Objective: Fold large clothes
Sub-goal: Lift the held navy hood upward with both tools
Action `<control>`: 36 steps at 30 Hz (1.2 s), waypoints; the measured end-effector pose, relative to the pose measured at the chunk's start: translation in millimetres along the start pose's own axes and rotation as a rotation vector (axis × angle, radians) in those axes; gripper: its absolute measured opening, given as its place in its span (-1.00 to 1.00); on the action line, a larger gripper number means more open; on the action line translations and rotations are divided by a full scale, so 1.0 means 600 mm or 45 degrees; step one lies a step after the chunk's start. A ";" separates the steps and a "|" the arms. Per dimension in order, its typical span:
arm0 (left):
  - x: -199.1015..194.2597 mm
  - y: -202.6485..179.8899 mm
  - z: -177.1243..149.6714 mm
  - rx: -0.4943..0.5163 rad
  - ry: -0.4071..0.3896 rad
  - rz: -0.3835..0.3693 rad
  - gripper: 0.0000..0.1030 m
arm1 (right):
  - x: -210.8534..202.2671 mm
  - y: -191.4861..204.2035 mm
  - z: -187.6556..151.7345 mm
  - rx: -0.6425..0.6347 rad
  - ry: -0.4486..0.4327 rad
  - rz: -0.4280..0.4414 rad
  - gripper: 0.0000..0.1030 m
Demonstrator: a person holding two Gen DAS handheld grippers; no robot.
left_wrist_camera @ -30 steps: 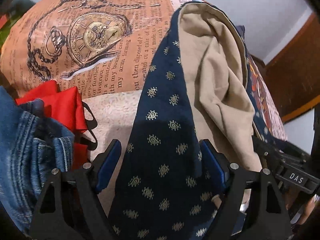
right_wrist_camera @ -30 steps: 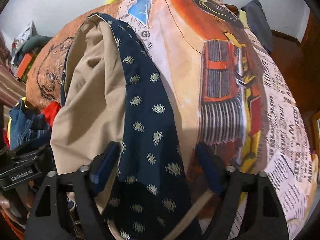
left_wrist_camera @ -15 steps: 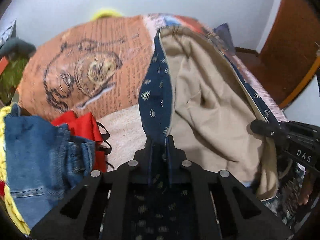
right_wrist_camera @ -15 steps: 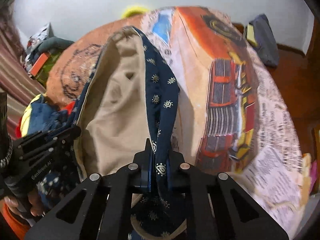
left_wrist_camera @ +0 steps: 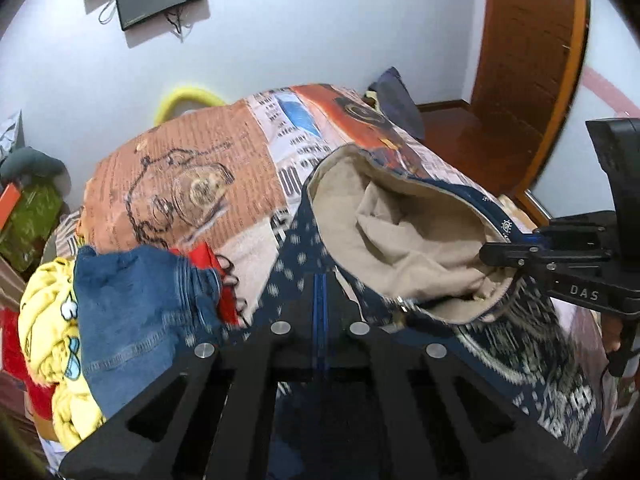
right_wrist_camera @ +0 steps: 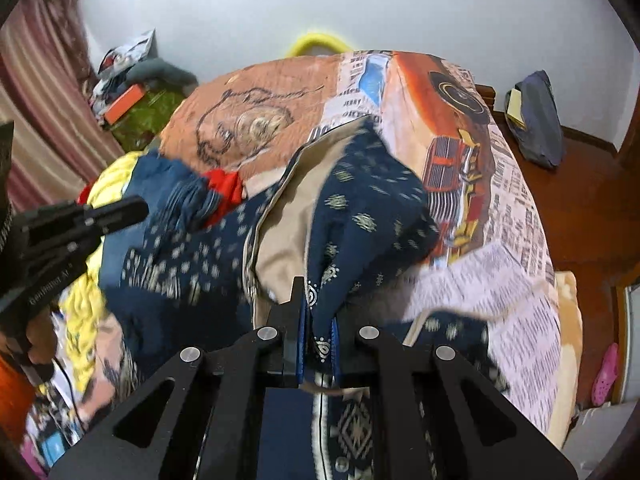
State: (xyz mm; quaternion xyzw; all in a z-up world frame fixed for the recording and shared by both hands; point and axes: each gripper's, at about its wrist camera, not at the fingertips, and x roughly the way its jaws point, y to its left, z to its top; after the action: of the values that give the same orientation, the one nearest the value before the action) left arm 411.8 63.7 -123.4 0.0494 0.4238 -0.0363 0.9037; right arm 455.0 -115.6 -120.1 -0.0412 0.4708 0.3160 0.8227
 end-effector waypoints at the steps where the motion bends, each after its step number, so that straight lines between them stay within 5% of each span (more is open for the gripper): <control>1: -0.001 -0.001 -0.009 -0.006 0.021 -0.016 -0.98 | -0.001 0.004 -0.011 -0.010 0.010 -0.008 -0.83; 9: 0.058 0.029 -0.049 -0.121 0.212 -0.116 -0.74 | 0.020 -0.016 -0.062 0.076 0.114 -0.085 -0.73; 12: 0.086 0.035 -0.042 -0.124 0.245 -0.109 -0.40 | 0.026 -0.033 -0.058 0.120 0.148 -0.152 -0.06; 13: 0.094 0.037 -0.036 -0.130 0.244 -0.106 -0.15 | 0.026 -0.040 -0.053 0.140 0.140 -0.167 0.12; 16: 0.117 0.041 -0.011 -0.137 0.218 -0.104 0.13 | 0.018 -0.048 -0.033 0.115 0.063 -0.147 0.15; 30: 0.317 0.044 0.105 -0.161 0.273 -0.022 0.03 | 0.108 -0.094 0.060 0.125 -0.009 -0.144 0.16; 33: 0.347 0.043 0.114 -0.162 0.280 0.000 -0.29 | 0.125 -0.102 0.065 0.126 -0.005 -0.151 -0.24; 35: 0.360 0.045 0.116 -0.168 0.294 0.029 -0.88 | 0.135 -0.108 0.066 0.137 0.013 -0.141 -0.73; 36: 0.361 0.048 0.115 -0.182 0.301 0.029 -0.89 | 0.138 -0.112 0.064 0.150 0.016 -0.135 -0.79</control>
State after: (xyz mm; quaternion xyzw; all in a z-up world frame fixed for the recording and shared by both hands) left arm 605.9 78.6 -244.6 -0.0065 0.5283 0.0103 0.8490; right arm 550.5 -115.3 -180.5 -0.0197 0.4910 0.2436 0.8362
